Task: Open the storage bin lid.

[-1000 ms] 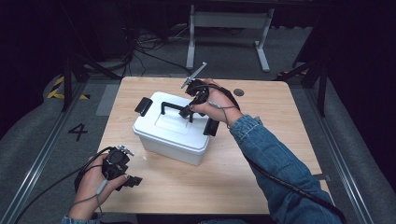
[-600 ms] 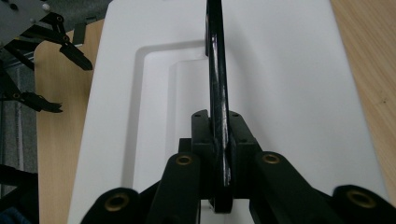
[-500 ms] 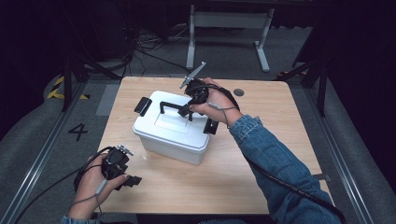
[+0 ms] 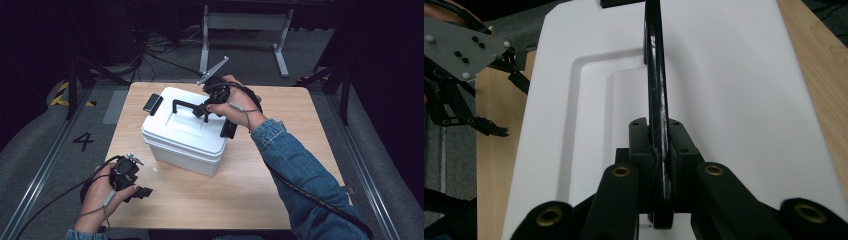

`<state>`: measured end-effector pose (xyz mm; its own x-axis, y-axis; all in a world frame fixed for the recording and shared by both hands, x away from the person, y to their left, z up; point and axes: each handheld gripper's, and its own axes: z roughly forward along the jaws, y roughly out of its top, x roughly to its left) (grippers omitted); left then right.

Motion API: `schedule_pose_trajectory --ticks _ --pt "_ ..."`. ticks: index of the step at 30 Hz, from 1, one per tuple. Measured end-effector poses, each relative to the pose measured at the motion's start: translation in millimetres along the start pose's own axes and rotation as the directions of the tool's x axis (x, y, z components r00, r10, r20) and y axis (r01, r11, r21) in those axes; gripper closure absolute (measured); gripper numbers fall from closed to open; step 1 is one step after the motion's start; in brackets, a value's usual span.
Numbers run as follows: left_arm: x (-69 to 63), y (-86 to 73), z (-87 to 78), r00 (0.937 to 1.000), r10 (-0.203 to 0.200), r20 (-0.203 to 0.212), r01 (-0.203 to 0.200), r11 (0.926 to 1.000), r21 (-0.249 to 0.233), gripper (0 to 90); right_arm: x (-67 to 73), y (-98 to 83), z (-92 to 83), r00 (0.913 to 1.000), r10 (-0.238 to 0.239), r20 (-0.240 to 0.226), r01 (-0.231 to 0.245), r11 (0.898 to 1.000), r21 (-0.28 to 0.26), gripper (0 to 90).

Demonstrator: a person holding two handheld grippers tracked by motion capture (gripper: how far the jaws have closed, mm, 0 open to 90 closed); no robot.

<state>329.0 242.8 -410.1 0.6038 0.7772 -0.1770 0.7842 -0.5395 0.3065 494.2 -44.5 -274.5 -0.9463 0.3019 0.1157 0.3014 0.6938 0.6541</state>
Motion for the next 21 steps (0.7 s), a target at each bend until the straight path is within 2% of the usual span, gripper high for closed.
schedule_pose_trajectory --ticks 2,10,13,21 --pt "1.0 1.7 0.3 0.9999 0.013 -0.003 -0.013 0.9999 0.002 24.8 -0.3 -1.5 -6.6 1.0 0.0 0.004 0.0 1.0 -0.009 85.1" --pt "0.7 8.4 2.6 0.9999 0.013 0.008 -0.013 0.9999 0.007 24.7 -2.7 -9.8 -26.2 0.9996 0.023 0.016 -0.023 0.999 -0.025 85.0" --pt "0.8 10.8 2.8 0.9996 0.028 0.007 -0.028 0.9996 0.008 24.7 -2.8 -13.4 -34.6 0.9993 0.035 0.015 -0.034 0.999 -0.032 85.1" --pt "-1.1 17.8 5.6 0.9993 0.031 0.019 -0.031 0.9994 0.014 24.5 -1.4 -33.0 -62.2 0.9982 0.054 0.026 -0.052 0.997 -0.051 85.0"
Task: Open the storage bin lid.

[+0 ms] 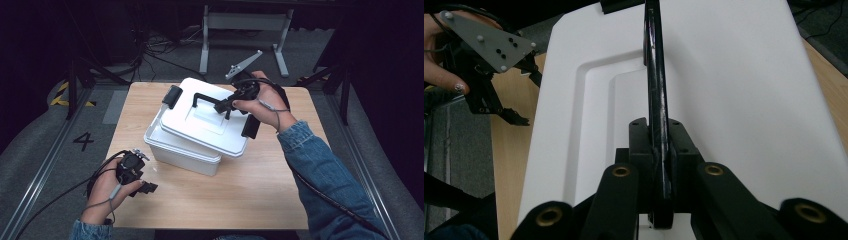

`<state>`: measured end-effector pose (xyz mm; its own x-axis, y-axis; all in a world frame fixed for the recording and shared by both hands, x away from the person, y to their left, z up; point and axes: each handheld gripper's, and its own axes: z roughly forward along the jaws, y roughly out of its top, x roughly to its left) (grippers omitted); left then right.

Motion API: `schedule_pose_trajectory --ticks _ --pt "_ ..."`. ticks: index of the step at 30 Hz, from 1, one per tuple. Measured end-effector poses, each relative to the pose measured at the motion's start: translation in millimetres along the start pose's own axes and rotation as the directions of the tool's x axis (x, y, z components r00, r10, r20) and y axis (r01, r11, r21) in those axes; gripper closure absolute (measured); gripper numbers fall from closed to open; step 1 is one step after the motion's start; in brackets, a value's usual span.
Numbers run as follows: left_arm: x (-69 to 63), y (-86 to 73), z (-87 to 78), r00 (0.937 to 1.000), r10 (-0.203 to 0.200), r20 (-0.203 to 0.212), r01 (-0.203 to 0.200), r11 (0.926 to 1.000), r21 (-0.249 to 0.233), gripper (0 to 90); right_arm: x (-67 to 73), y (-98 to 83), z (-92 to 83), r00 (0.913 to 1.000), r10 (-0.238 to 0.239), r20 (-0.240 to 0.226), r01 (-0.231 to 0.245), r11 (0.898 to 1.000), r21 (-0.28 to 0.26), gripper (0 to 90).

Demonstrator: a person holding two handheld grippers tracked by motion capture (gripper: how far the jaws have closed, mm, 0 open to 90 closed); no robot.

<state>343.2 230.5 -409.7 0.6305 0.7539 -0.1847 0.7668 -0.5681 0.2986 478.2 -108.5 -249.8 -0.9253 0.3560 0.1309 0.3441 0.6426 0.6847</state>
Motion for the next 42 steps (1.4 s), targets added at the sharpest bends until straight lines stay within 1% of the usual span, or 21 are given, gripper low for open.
schedule_pose_trajectory --ticks 2,5,6,8,9,10,12,16,17,18,22,25,27,28,30,31,34,36,38,42 --pt "0.7 0.4 0.0 1.0 0.001 0.002 -0.001 1.0 0.002 24.5 -0.7 -5.0 -6.2 1.0 0.001 0.004 -0.001 1.0 -0.003 85.0" --pt "1.2 1.7 -0.6 1.0 0.007 -0.005 -0.007 0.9999 -0.008 24.5 -2.8 -14.6 -18.8 0.9998 0.013 0.013 -0.013 1.0 -0.018 85.0" --pt "0.8 2.4 -1.0 1.0 0.007 0.0 -0.007 0.9999 -0.008 24.5 -4.5 -20.9 -26.6 0.9997 0.022 0.013 -0.022 0.999 -0.028 85.0" --pt "0.1 2.5 -0.6 1.0 0.001 0.002 -0.001 1.0 -0.002 24.5 -5.1 -23.3 -29.6 0.9996 0.027 0.013 -0.026 0.999 -0.029 85.1" --pt "0.7 2.3 -0.1 0.9999 0.009 -0.006 -0.009 0.9999 -0.004 24.5 -6.1 -27.3 -34.3 0.9993 0.032 0.019 -0.031 0.999 -0.032 85.0" --pt "1.2 1.5 0.0 0.9999 0.01 -0.002 -0.01 0.9999 -0.002 24.5 -7.3 -30.7 -38.1 0.9992 0.034 0.023 -0.033 0.999 -0.035 85.0" --pt "1.1 0.0 -0.1 1.0 -0.003 0.001 0.003 1.0 -0.001 24.5 -9.7 -38.0 -46.1 0.9984 0.048 0.029 -0.047 0.998 -0.042 85.0" --pt "1.4 -2.1 -2.1 1.0 -0.006 -0.005 0.006 0.9999 -0.011 24.5 -15.2 -49.9 -56.4 0.997 0.065 0.042 -0.063 0.997 -0.051 85.0" --pt "1.8 -2.3 -2.4 1.0 0.001 -0.006 -0.002 1.0 -0.01 24.5 -19.0 -57.2 -61.7 0.9958 0.077 0.05 -0.074 0.996 -0.052 85.0" --pt "1.1 -3.1 -2.4 1.0 -0.005 -0.001 0.005 0.9999 -0.009 24.5 -19.0 -57.2 -61.7 0.9958 0.077 0.05 -0.074 0.996 -0.052 85.0" --pt "1.4 -5.7 -2.8 0.9999 -0.014 -0.003 0.014 0.9999 -0.007 24.6 -26.4 -73.4 -71.9 0.992 0.106 0.068 -0.103 0.993 -0.051 85.0" --pt "1.8 -6.7 -2.9 0.9999 -0.013 -0.007 0.013 0.9999 -0.01 24.5 -31.1 -84.3 -78.9 0.99 0.118 0.078 -0.114 0.992 -0.053 85.0" --pt "2.1 -7.2 -3.1 0.9999 -0.011 -0.009 0.011 0.9999 -0.007 24.5 -35.3 -93.6 -85.2 0.9876 0.129 0.09 -0.125 0.991 -0.052 85.0" --pt "1.6 -7.4 -3.0 0.9998 -0.019 -0.005 0.019 0.9998 -0.007 24.6 -37.3 -97.8 -87.9 0.9861 0.137 0.095 -0.132 0.99 -0.053 85.0" --pt "1.3 -7.5 -3.0 0.9998 -0.021 -0.005 0.021 0.9998 -0.007 24.5 -40.9 -105.2 -92.6 0.9825 0.151 0.11 -0.146 0.988 -0.052 85.0" --pt "1.4 -7.4 -2.9 0.9999 -0.016 -0.006 0.016 0.9998 -0.007 24.5 -45.4 -114.4 -97.8 0.9781 0.169 0.122 -0.163 0.985 -0.053 85.0" --pt "1.5 -7.2 -2.7 0.9999 -0.014 -0.007 0.014 0.9999 -0.006 24.5 -48.7 -119.9 -101.0 0.9759 0.177 0.128 -0.171 0.984 -0.052 85.0" --pt "1.7 -7.0 -2.7 0.9999 -0.014 -0.009 0.014 0.9999 -0.006 24.5 -53.9 -127.3 -105.7 0.9711 0.19 0.144 -0.185 0.981 -0.051 85.0" --pt "1.5 -6.9 -2.8 0.9998 -0.019 -0.004 0.019 0.9998 -0.008 24.5 -59.2 -134.5 -110.0 0.9645 0.208 0.162 -0.203 0.978 -0.048 85.0" --pt "2.3 -6.7 -3.0 0.9998 -0.015 -0.011 0.015 0.9999 -0.008 24.4 -69.1 -149.4 -113.3 0.9539 0.232 0.19 -0.228 0.973 -0.04 84.9"
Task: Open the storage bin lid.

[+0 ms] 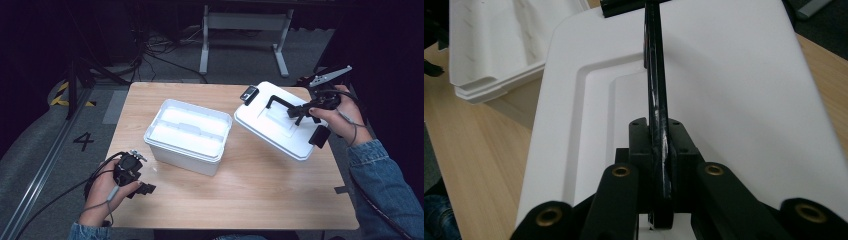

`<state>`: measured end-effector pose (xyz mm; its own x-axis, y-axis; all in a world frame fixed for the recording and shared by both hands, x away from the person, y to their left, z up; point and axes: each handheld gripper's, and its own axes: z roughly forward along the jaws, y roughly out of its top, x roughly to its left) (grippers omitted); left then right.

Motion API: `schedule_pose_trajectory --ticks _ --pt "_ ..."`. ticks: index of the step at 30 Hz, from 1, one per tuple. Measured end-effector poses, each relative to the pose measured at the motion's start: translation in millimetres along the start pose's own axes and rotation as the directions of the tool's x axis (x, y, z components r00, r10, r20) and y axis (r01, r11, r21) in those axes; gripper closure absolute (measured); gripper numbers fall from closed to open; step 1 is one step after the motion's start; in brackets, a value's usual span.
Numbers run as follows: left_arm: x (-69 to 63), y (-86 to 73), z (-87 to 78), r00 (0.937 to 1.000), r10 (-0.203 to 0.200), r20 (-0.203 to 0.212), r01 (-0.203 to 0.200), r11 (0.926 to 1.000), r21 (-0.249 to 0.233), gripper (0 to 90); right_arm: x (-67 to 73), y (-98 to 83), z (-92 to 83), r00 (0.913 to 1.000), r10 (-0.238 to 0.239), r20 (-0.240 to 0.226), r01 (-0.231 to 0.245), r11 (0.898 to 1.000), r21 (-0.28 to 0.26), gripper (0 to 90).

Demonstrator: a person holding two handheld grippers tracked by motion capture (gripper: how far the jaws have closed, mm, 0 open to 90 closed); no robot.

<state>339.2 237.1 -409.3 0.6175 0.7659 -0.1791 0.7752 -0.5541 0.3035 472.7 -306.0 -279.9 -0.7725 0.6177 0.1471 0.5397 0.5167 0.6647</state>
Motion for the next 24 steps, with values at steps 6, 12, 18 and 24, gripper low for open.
schedule_pose_trajectory --ticks 6,12,18,24 --pt "-0.9 0.2 1.4 1.0 -0.004 0.007 0.004 1.0 0.001 24.2 -18.1 -17.4 4.1 0.9988 0.042 0.025 -0.043 0.999 0.016 84.9" --pt "-0.9 0.8 1.9 1.0 -0.001 0.005 0.001 1.0 0.008 24.2 -31.3 -33.4 11.1 0.997 0.069 0.035 -0.07 0.997 0.029 84.9" --pt "-1.4 1.2 3.3 0.9999 -0.006 0.009 0.006 0.9999 0.01 24.1 -41.9 -50.2 22.7 0.9941 0.101 0.041 -0.103 0.993 0.049 84.9" --pt "-0.7 1.4 3.6 1.0 0.001 0.005 -0.001 0.9999 0.011 24.1 -48.0 -65.3 36.4 0.9919 0.116 0.051 -0.119 0.991 0.056 84.9"
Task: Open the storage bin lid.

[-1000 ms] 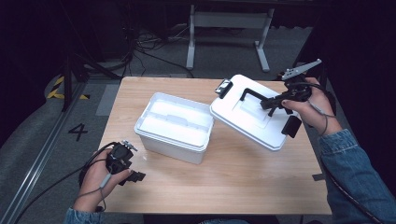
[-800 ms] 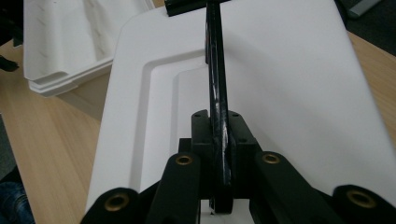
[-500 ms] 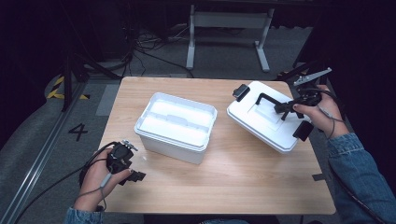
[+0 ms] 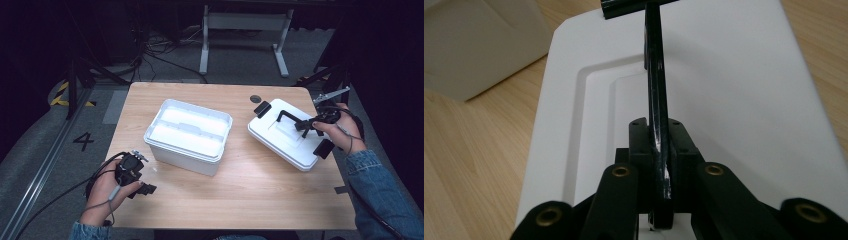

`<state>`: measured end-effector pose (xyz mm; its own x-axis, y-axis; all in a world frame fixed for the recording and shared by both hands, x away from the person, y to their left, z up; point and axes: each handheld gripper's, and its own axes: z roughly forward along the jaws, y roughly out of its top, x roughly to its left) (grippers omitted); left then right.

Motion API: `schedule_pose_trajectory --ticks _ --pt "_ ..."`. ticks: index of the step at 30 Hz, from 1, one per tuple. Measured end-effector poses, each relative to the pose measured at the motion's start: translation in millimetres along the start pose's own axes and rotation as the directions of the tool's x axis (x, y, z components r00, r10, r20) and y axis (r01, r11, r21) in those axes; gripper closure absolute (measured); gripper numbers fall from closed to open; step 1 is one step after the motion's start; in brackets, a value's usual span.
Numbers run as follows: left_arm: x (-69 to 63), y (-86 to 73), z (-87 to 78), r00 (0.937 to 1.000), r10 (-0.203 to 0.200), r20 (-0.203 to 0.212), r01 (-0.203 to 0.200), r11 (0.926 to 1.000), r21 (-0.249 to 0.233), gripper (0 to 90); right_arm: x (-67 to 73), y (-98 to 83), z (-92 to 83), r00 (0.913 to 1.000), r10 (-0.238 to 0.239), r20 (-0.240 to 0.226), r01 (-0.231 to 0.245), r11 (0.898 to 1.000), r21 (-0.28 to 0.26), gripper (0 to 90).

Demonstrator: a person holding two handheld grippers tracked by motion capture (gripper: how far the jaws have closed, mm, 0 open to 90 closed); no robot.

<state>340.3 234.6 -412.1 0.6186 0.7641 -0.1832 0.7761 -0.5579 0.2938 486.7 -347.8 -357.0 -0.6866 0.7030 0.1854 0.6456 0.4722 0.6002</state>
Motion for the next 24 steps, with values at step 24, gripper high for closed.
schedule_pose_trajectory --ticks 24 --pt "0.7 -0.1 1.9 1.0 0.005 0.001 -0.005 1.0 0.005 23.7 -15.5 -30.5 43.1 0.9972 0.058 -0.047 -0.057 0.998 0.028 84.9"
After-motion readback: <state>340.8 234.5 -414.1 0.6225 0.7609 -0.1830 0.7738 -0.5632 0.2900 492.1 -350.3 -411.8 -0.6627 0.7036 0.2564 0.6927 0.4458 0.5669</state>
